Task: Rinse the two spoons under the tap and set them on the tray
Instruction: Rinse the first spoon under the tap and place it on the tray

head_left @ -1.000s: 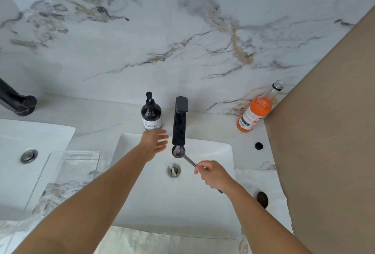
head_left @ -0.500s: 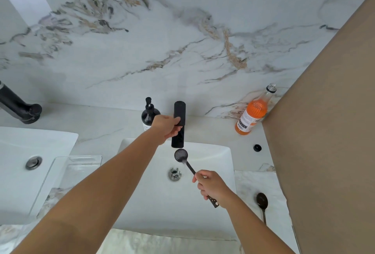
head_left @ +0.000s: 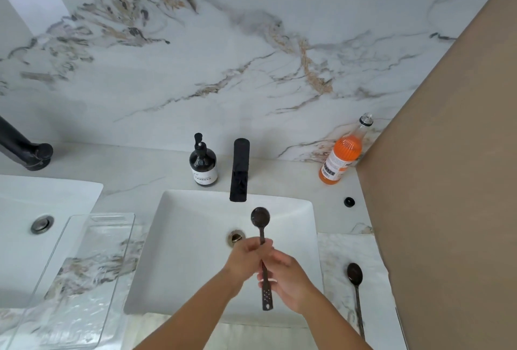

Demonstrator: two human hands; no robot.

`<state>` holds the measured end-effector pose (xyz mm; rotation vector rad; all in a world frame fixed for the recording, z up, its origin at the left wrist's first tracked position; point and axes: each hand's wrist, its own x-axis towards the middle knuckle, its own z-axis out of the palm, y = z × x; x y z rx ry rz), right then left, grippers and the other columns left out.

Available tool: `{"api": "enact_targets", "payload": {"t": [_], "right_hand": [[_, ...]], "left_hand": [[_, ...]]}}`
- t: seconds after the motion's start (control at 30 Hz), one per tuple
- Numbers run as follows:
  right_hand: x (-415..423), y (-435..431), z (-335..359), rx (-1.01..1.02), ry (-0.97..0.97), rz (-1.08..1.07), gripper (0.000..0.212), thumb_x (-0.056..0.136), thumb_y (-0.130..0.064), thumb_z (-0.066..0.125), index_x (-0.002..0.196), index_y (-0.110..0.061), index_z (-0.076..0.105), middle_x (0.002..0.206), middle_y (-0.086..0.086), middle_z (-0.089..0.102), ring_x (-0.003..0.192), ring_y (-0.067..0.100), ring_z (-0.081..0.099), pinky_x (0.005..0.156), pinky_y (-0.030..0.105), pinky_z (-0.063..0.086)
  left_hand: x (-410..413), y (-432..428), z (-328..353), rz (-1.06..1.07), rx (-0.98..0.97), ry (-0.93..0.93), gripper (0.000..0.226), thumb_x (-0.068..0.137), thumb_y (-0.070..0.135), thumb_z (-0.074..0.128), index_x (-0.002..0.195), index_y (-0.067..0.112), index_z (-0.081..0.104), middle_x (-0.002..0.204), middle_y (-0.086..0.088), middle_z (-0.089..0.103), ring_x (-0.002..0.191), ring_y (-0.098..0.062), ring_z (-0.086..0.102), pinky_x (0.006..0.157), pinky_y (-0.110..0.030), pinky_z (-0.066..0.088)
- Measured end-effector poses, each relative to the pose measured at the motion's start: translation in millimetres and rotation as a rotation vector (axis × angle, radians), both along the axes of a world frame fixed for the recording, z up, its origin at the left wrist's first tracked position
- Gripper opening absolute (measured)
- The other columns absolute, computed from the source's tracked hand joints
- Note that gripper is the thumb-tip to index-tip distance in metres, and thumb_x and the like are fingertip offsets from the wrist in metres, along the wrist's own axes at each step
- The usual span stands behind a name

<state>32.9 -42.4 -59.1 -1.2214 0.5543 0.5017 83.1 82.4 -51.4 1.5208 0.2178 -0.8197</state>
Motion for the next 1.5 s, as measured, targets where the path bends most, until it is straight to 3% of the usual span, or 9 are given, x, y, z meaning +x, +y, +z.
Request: {"api": "enact_targets", "payload": {"t": [0.17, 0.37, 0.5, 0.63, 0.8, 0.97, 1.23, 1.4, 1.5], "right_hand": [[14.9, -8.7, 9.1, -0.323, -0.081, 0.043, 0.023, 0.096, -0.028, 0.059, 0.105, -0.01, 0.072, 0.088, -0.004, 0.068, 0.084, 0.017, 0.06, 0.076, 0.025, 0.047], [36.2, -20.4, 21.7, -0.442, -0.181, 0.003, 0.013, 0.091, -0.02, 0.066, 0.1, -0.027, 0.071, 0.092, -0.004, 0.07, 0.079, 0.014, 0.064, 0.073, 0.027, 0.051], [38.7, -22.5, 28.5, -0.279, -0.247, -0.034, 0.025, 0.088, -0.007, 0.07, 0.111, -0.013, 0.073, 0.101, 0.007, 0.074, 0.087, 0.02, 0.068, 0.075, 0.03, 0.052], [35.7, -20.3, 29.4, -0.264, -0.249, 0.007, 0.023, 0.088, -0.008, 0.07, 0.11, -0.012, 0.074, 0.098, -0.004, 0.076, 0.09, 0.014, 0.069, 0.075, 0.029, 0.056], [34.3, -13.7, 32.0, -0.313, -0.29, -0.053, 0.017, 0.087, -0.004, 0.07, 0.104, -0.005, 0.073, 0.099, 0.002, 0.07, 0.086, 0.018, 0.067, 0.071, 0.028, 0.053], [28.2, -18.3, 33.6, -0.305, -0.365, -0.111, 0.01, 0.083, 0.01, 0.068, 0.09, 0.007, 0.073, 0.086, 0.008, 0.067, 0.072, 0.021, 0.058, 0.059, 0.02, 0.048], [31.4, 2.3, 48.7, -0.581, -0.58, -0.096, 0.016, 0.082, 0.001, 0.071, 0.081, -0.014, 0.076, 0.083, -0.002, 0.07, 0.076, 0.01, 0.064, 0.07, 0.024, 0.053], [33.5, 11.3, 57.2, -0.738, -0.695, -0.012, 0.011, 0.082, 0.001, 0.071, 0.075, -0.008, 0.072, 0.077, -0.004, 0.066, 0.07, 0.015, 0.061, 0.068, 0.028, 0.05], [34.1, 10.3, 61.3, -0.556, -0.517, -0.077, 0.011, 0.084, 0.001, 0.068, 0.078, -0.007, 0.075, 0.077, 0.005, 0.071, 0.065, 0.021, 0.062, 0.066, 0.035, 0.055]], "left_hand": [[13.3, -5.8, 5.7, -0.027, 0.168, -0.361, 0.019, 0.089, 0.019, 0.068, 0.072, 0.022, 0.077, 0.059, 0.011, 0.067, 0.056, -0.008, 0.056, 0.058, -0.013, 0.044], [36.3, 8.3, 12.7, -0.245, 0.457, -0.961, 0.019, 0.093, 0.022, 0.065, 0.076, 0.017, 0.073, 0.055, 0.0, 0.054, 0.053, -0.022, 0.04, 0.055, -0.031, 0.04], [40.6, 13.9, 18.1, -0.233, 0.296, -0.68, 0.011, 0.088, 0.017, 0.071, 0.085, 0.019, 0.082, 0.047, 0.01, 0.05, 0.046, -0.008, 0.034, 0.052, -0.015, 0.036], [38.6, 25.8, 18.3, -0.379, 0.362, -0.993, 0.022, 0.093, 0.019, 0.063, 0.078, 0.008, 0.073, 0.056, -0.01, 0.053, 0.053, -0.019, 0.035, 0.054, -0.028, 0.035], [24.8, 21.1, 8.9, -0.206, 0.291, -0.932, 0.027, 0.094, 0.024, 0.063, 0.068, 0.016, 0.061, 0.052, -0.011, 0.049, 0.049, -0.012, 0.034, 0.049, -0.021, 0.037], [26.0, 18.5, 7.6, -0.32, 0.269, -0.697, 0.011, 0.089, 0.013, 0.07, 0.085, 0.013, 0.08, 0.073, -0.011, 0.076, 0.066, -0.016, 0.07, 0.066, -0.013, 0.051], [12.0, 26.9, 23.4, -0.083, 0.11, -0.59, 0.005, 0.083, 0.018, 0.077, 0.084, 0.018, 0.082, 0.079, 0.003, 0.079, 0.079, -0.011, 0.075, 0.081, -0.029, 0.06], [17.3, 39.1, 30.6, -0.078, 0.211, -0.814, 0.013, 0.085, 0.016, 0.076, 0.076, 0.026, 0.076, 0.047, 0.014, 0.049, 0.051, -0.007, 0.033, 0.056, -0.015, 0.037], [16.2, 37.0, 36.4, -0.114, 0.154, -0.62, 0.008, 0.083, 0.011, 0.075, 0.081, 0.016, 0.082, 0.067, -0.003, 0.074, 0.059, -0.022, 0.063, 0.072, -0.026, 0.057]]}}
